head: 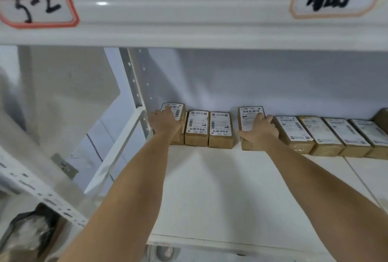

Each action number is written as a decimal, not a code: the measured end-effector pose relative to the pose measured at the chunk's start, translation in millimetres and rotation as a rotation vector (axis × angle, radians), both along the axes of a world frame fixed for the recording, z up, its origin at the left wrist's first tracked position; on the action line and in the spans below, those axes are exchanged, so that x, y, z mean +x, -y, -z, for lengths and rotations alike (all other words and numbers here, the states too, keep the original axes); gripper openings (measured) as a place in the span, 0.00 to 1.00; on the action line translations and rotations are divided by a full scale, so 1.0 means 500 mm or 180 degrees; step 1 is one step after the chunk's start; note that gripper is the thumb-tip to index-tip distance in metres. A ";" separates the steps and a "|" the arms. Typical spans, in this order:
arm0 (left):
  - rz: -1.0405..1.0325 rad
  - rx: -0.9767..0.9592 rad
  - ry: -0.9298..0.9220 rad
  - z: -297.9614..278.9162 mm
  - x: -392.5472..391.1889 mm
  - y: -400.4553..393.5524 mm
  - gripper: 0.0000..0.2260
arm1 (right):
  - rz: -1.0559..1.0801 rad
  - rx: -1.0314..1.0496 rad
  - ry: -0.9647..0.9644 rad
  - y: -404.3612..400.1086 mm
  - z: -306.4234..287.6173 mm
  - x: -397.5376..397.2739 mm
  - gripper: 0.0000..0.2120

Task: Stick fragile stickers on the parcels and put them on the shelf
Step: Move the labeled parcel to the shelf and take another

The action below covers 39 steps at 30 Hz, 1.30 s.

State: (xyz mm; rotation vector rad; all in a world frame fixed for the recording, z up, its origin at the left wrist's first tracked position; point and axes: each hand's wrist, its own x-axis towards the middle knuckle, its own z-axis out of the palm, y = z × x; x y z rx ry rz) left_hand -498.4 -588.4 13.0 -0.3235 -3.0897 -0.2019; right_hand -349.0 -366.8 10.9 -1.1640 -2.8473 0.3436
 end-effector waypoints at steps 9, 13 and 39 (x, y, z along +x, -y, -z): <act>0.0051 -0.0128 0.0087 0.006 -0.033 -0.026 0.38 | 0.0199 0.0157 0.0374 -0.033 0.019 0.066 0.44; 0.0009 -0.0071 0.0072 0.007 -0.040 -0.038 0.37 | 0.0256 0.0182 0.0417 -0.040 0.021 0.076 0.44; 0.1792 0.0140 -0.1123 -0.036 0.141 -0.299 0.17 | 0.0510 -0.0112 0.0119 -0.007 0.037 0.164 0.41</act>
